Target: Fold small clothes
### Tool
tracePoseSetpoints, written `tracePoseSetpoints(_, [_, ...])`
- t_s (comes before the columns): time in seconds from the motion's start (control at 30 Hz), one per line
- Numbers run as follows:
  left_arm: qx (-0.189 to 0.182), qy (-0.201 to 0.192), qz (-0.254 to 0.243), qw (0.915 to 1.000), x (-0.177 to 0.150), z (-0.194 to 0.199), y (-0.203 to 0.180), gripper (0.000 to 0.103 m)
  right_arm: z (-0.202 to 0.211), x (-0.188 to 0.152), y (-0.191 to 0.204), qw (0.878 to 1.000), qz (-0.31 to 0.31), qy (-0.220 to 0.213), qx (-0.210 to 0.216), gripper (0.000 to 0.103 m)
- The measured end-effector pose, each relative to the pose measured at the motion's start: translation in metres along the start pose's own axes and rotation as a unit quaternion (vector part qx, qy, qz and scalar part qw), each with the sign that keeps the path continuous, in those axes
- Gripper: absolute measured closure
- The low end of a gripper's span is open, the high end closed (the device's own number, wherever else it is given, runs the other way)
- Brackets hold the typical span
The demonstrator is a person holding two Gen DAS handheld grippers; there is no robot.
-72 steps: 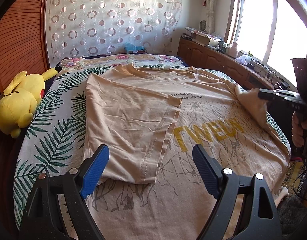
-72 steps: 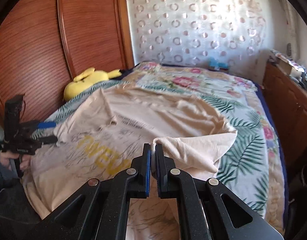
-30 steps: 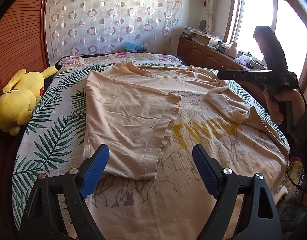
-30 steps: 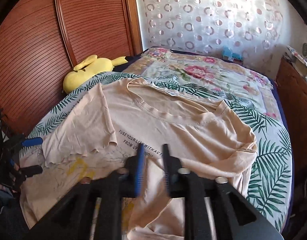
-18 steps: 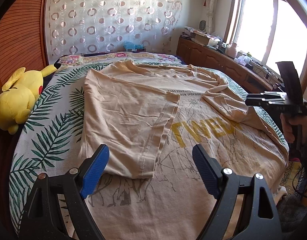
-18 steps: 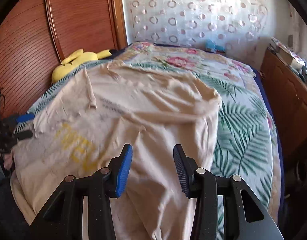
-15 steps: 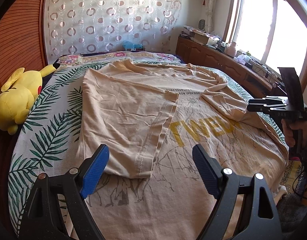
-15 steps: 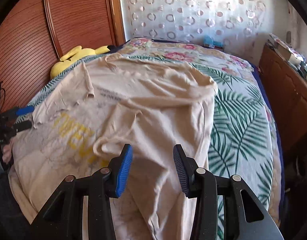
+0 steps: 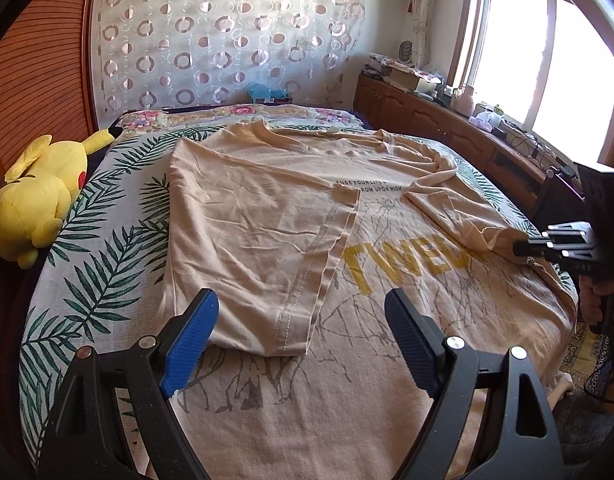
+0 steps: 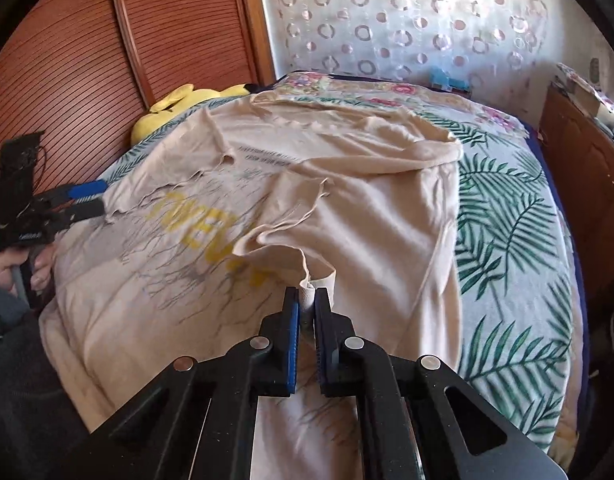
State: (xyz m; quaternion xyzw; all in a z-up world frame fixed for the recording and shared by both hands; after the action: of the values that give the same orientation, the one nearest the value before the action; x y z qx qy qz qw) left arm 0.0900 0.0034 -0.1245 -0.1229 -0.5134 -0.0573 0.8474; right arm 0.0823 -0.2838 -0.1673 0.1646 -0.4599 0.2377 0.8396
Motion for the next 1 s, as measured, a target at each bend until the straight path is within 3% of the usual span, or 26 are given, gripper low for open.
tracePoseSetpoints(0.23, [0.000,0.000,-0.001,1.0000,0.000,0.000,0.000,0.017,0.012,-0.021,0.013,1.000,-0.008,0.007,0.005,0.095])
tracePoseSetpoints(0.3, [0.000,0.000,-0.002,1.0000,0.000,0.001,0.000,0.017,0.014,-0.020,0.011,1.000,-0.012,0.006,0.003,0.088])
tracePoseSetpoints(0.37, [0.000,0.000,-0.003,1.0000,0.001,0.000,0.000,0.017,0.019,-0.020,0.007,1.000,-0.013,0.002,-0.007,0.069])
tracePoseSetpoints(0.4, [0.000,-0.001,-0.003,1.0000,0.001,0.000,-0.001,0.017,0.021,-0.018,0.008,1.000,-0.012,0.000,-0.015,0.066])
tracePoseSetpoints(0.73, [-0.028,-0.005,-0.044,0.9986,0.032,-0.015,-0.029,0.017,0.050,0.000,-0.022,0.995,-0.036,-0.055,-0.070,0.065])
tracePoseSetpoints(0.83, [-0.040,-0.002,-0.063,0.9972,0.044,-0.026,-0.044,0.017,0.040,0.000,-0.035,0.992,-0.023,-0.048,-0.112,0.065])
tracePoseSetpoints(1.0, [-0.073,0.002,-0.083,0.9939,0.058,-0.045,-0.073,0.017,0.018,-0.005,-0.051,0.989,-0.034,-0.021,-0.145,0.065])
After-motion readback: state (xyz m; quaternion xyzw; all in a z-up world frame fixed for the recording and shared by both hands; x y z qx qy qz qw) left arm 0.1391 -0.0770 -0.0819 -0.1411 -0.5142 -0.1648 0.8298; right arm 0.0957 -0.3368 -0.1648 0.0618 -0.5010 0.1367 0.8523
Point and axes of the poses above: each gripper's, at about its wrist camera, not at the fingertips, and z roughly against the way its jaws point, y to its left, x to its top, the point moved 7 cm from there along -z, roughly the way its jaws point, and after that the axes turned 14 degrees about -y, right-handed, at the moved point
